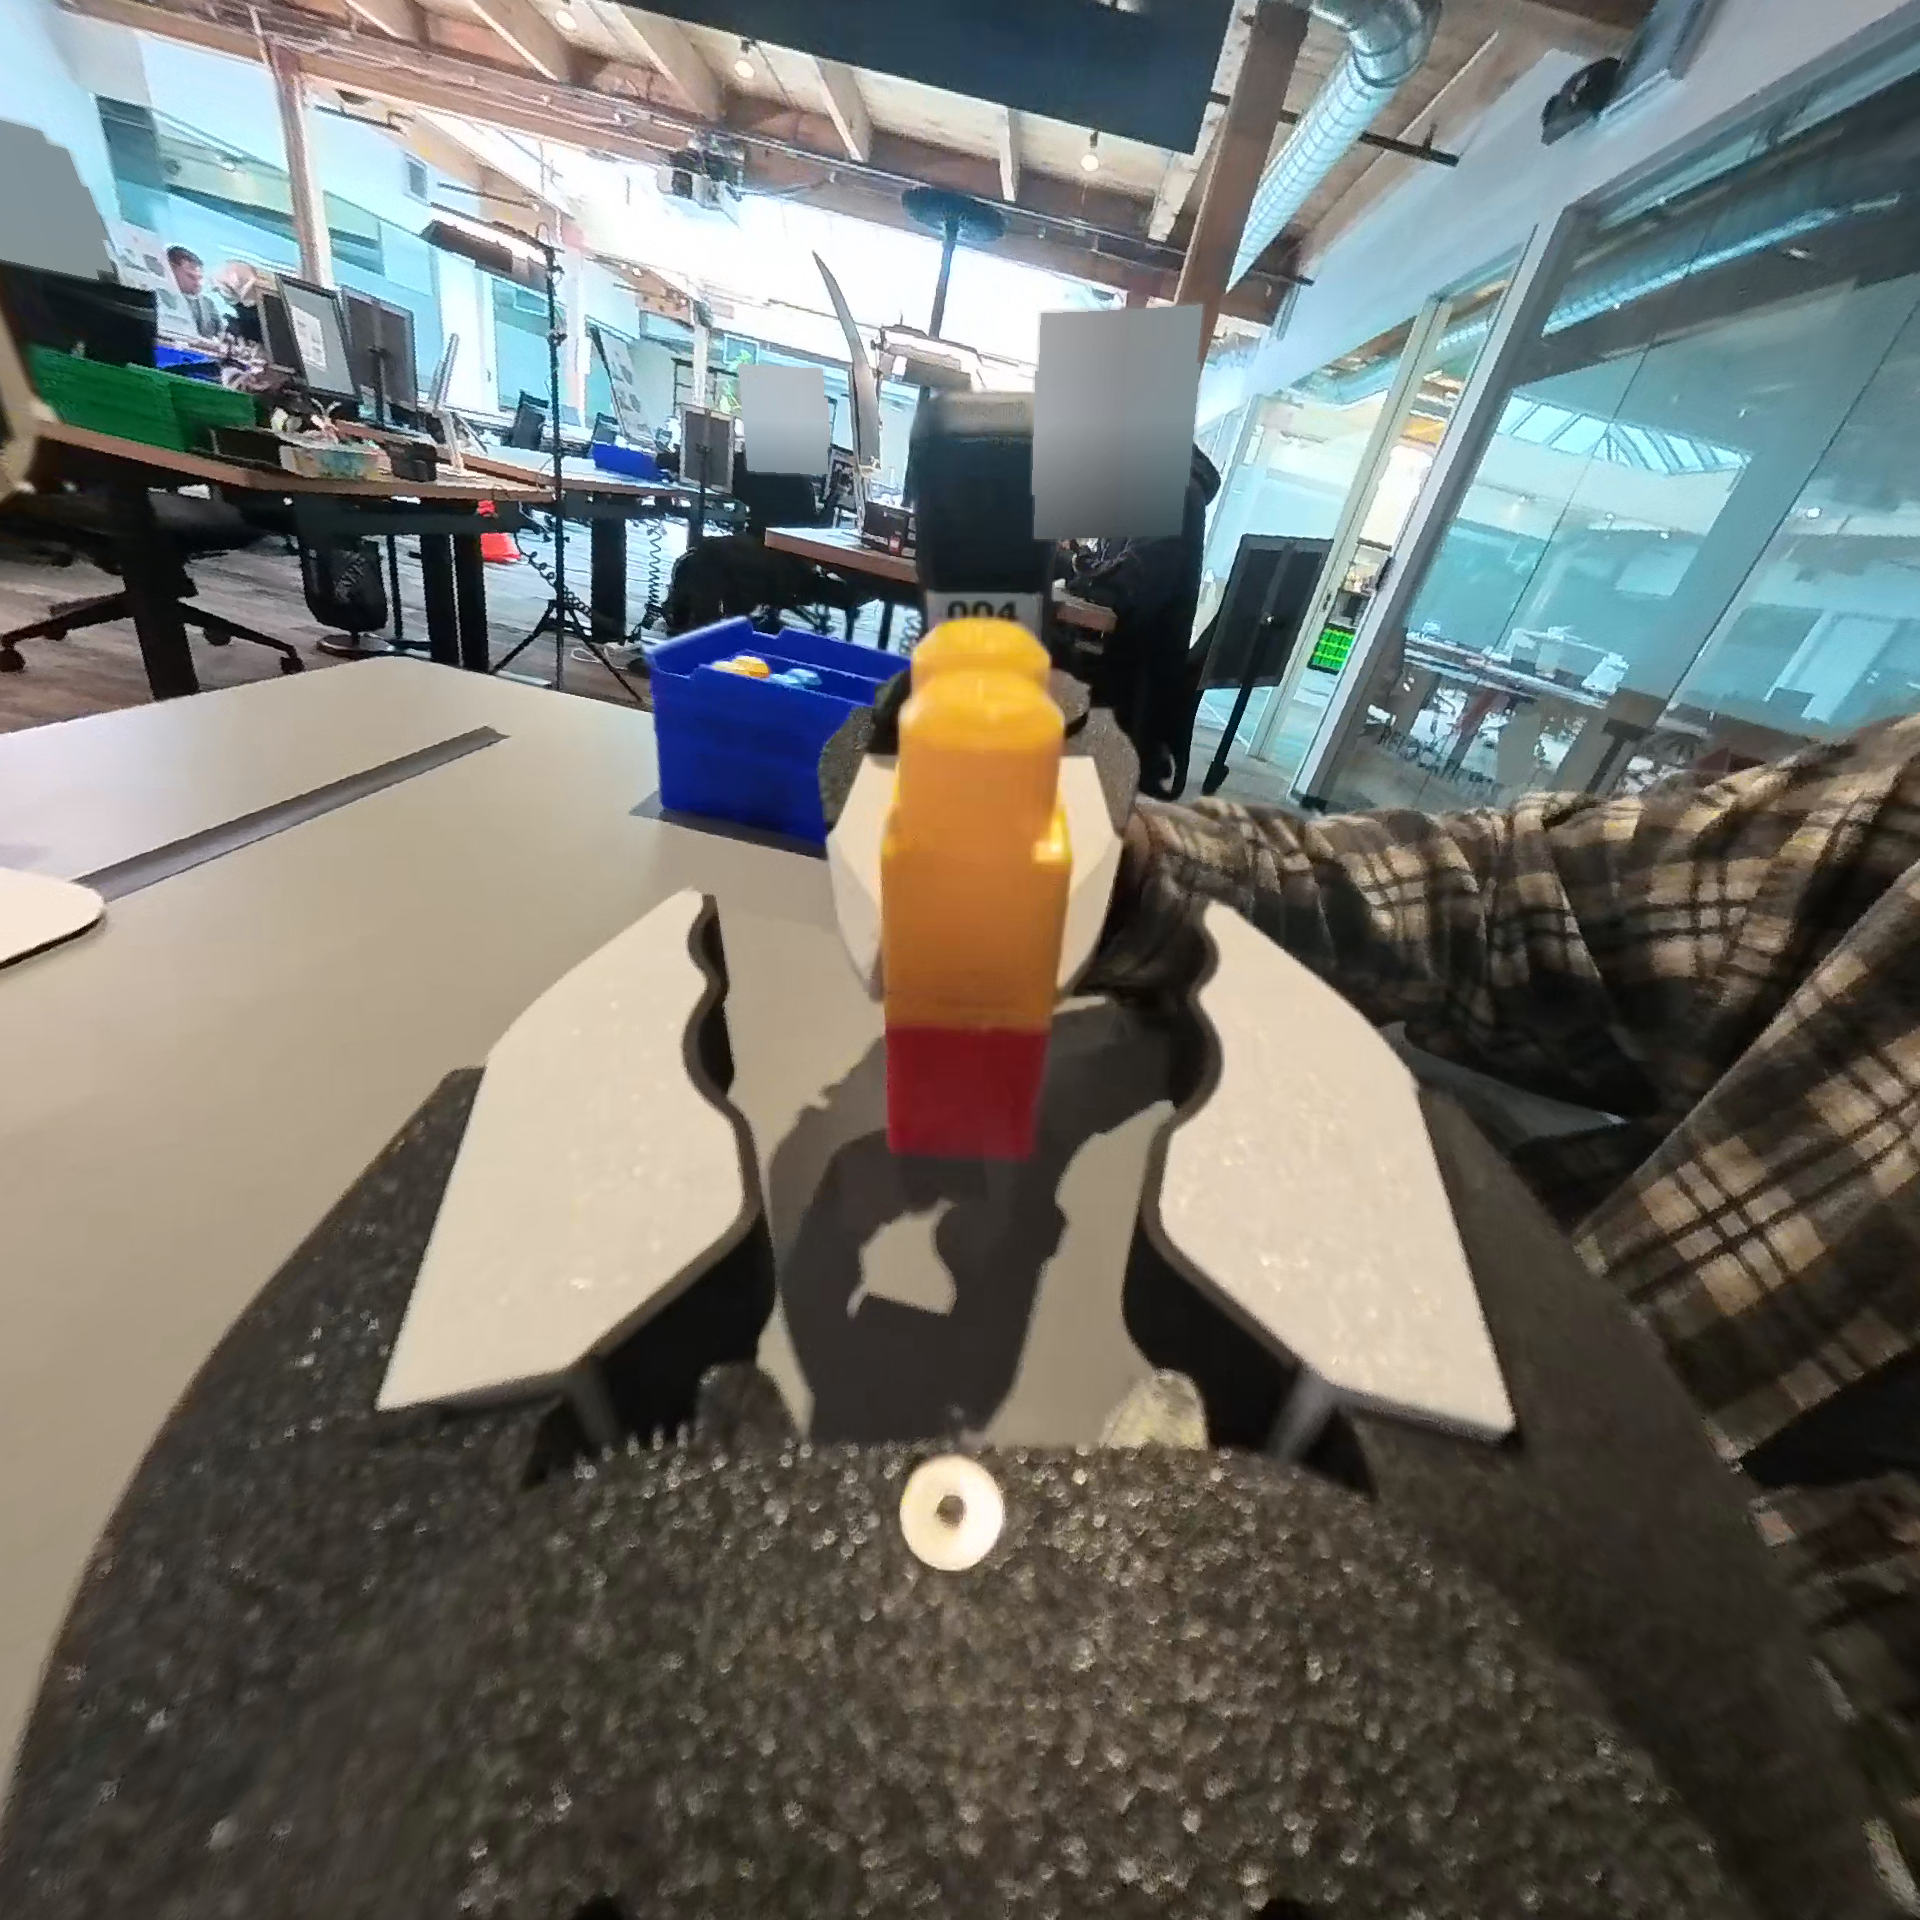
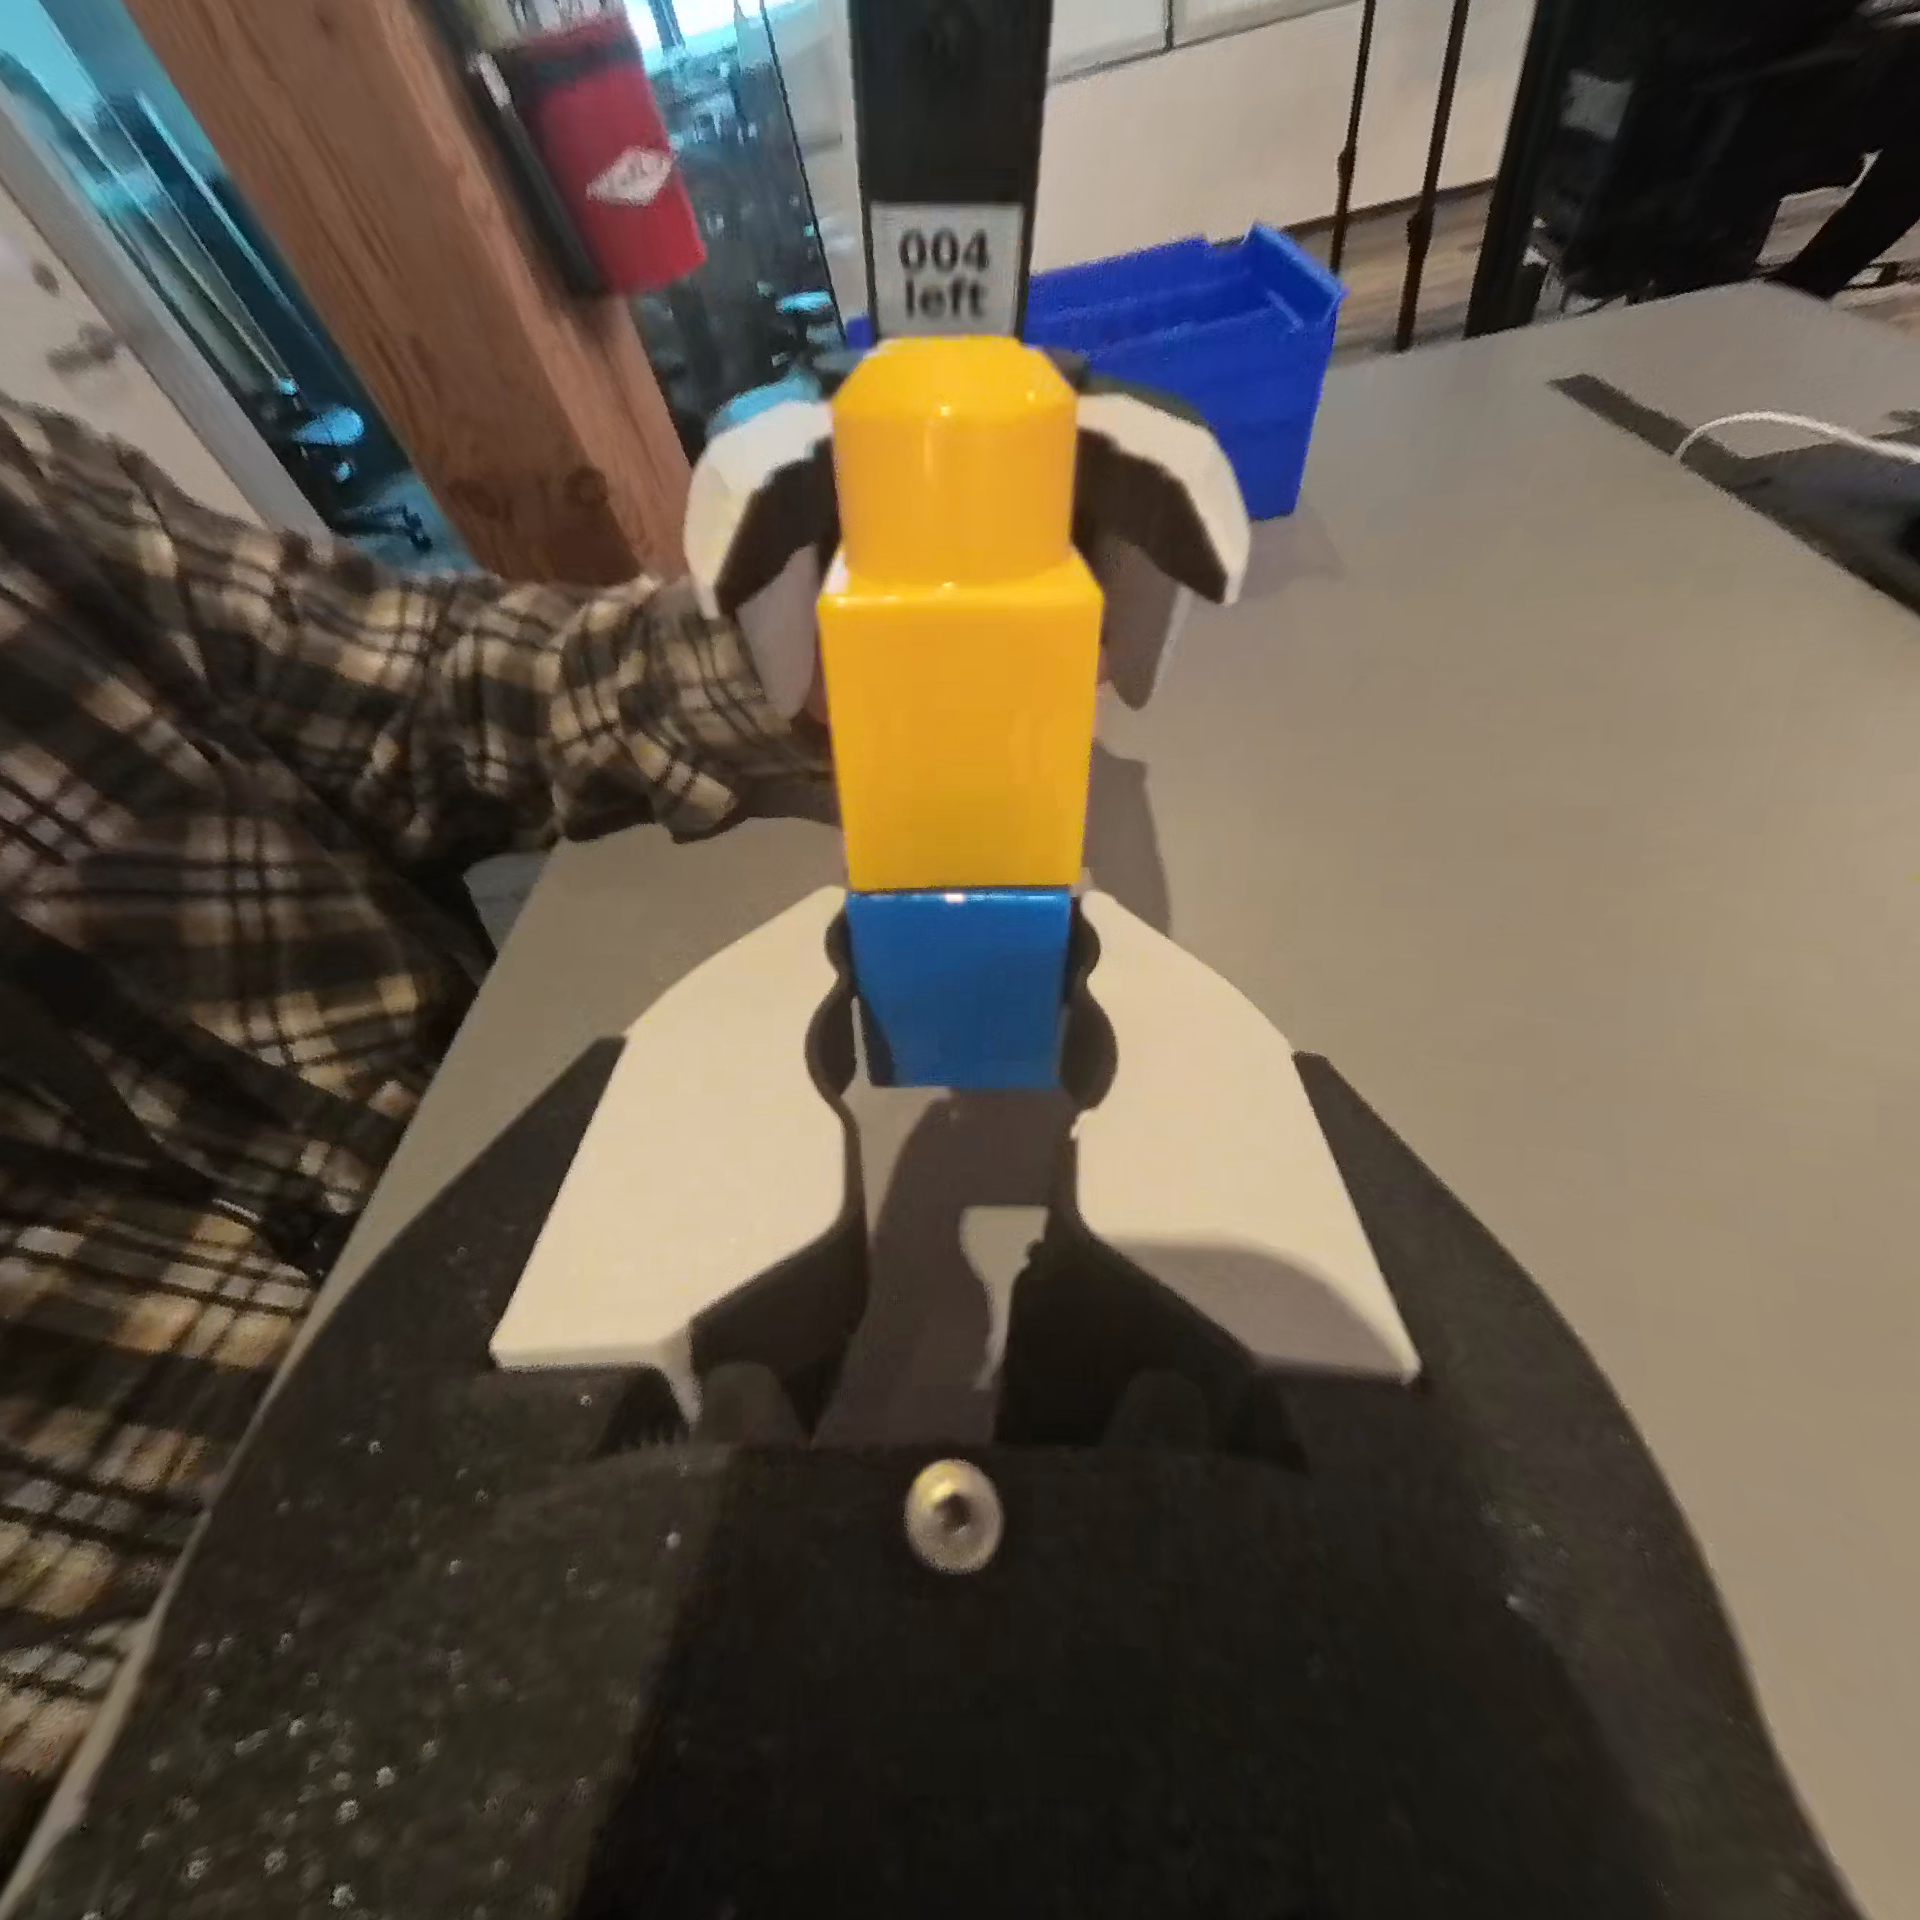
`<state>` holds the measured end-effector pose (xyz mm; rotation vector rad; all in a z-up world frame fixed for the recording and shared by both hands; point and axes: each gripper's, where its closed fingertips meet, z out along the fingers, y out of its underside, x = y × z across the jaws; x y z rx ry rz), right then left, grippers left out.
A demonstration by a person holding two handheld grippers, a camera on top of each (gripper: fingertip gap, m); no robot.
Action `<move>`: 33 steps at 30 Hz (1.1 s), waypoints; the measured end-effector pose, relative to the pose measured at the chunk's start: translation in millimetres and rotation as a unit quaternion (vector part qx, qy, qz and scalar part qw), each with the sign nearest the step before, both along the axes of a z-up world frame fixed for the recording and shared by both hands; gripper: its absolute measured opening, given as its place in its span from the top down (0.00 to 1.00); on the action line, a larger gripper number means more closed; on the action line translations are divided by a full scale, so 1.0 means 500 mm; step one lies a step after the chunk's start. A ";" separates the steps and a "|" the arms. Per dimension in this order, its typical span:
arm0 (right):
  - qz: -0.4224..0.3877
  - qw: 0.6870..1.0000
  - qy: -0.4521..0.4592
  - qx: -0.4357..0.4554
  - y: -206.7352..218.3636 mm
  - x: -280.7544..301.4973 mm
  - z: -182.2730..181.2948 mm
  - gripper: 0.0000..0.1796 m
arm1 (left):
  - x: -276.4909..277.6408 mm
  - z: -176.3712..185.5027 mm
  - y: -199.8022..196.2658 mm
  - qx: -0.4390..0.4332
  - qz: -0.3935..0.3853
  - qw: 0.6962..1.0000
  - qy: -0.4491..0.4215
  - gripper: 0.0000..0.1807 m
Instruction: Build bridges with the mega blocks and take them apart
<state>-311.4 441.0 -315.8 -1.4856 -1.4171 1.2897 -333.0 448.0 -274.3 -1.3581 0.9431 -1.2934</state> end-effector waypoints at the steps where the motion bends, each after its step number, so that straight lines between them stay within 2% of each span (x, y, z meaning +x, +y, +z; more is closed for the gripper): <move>1: 0.005 1.000 -0.005 0.007 -0.005 -0.005 -0.008 0.80 | 0.007 -0.006 -0.003 0.003 -0.002 1.000 0.009 0.54; 3: 0.014 1.000 -0.001 0.017 -0.014 -0.015 -0.017 0.80 | 0.019 -0.025 -0.007 0.009 -0.007 0.999 0.035 0.56; 4: 0.016 1.000 -0.002 0.019 -0.016 -0.019 -0.022 0.80 | 0.024 -0.036 -0.013 0.014 -0.016 0.999 0.047 0.61; 6: 0.010 0.999 -0.036 0.024 -0.009 -0.019 -0.055 0.80 | 0.030 -0.059 -0.015 0.012 -0.019 0.997 0.069 0.79; 7: 0.010 0.998 -0.053 0.021 -0.006 -0.015 -0.075 0.80 | 0.032 -0.078 -0.009 0.002 -0.015 0.996 0.091 0.80; 11: 0.012 0.997 -0.076 -0.004 -0.003 0.005 -0.115 0.80 | 0.048 -0.127 -0.004 -0.018 -0.018 0.987 0.159 0.80; 14: 0.013 0.991 -0.134 -0.005 0.001 0.035 -0.137 0.76 | 0.054 -0.144 -0.002 0.012 -0.008 0.975 0.222 0.80; 17: 0.005 0.986 -0.165 0.001 0.005 0.075 -0.139 0.69 | 0.055 -0.160 0.004 0.035 -0.006 0.958 0.284 0.80; 22: -0.028 0.981 -0.193 0.013 0.013 0.133 -0.132 0.64 | 0.077 -0.198 -0.001 0.030 -0.037 0.934 0.353 0.80; 26: -0.042 0.977 -0.208 0.030 0.017 0.152 -0.119 0.64 | 0.086 -0.196 -0.002 0.030 -0.039 0.940 0.339 0.78; 30: -0.046 0.972 -0.222 0.065 0.022 0.127 -0.084 0.61 | 0.072 -0.175 0.000 0.032 -0.031 0.954 0.295 0.66; 33: -0.032 0.969 -0.233 0.081 0.019 0.084 -0.056 0.66 | 0.041 -0.151 -0.005 0.019 -0.038 0.969 0.244 0.59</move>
